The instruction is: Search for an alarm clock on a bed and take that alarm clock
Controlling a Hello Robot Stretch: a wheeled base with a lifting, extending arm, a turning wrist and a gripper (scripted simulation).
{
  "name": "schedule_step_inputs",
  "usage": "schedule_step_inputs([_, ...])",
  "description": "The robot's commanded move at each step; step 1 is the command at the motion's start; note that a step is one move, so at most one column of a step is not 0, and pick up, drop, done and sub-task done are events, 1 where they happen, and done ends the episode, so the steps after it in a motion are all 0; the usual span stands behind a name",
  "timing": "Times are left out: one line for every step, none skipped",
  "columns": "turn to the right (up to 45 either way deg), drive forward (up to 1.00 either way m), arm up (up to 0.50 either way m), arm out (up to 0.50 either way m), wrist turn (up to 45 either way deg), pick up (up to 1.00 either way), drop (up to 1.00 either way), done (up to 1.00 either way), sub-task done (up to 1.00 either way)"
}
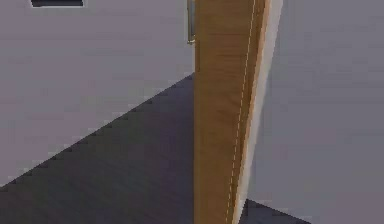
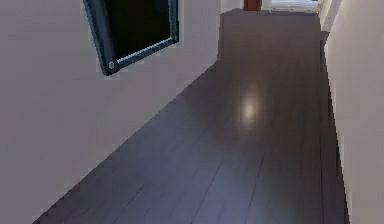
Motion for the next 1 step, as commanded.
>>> schedule_step_inputs([-45.0, 0.0, 0.0, 0.0, 0.0, 0.0, 0.0, 0.0, 0.0])
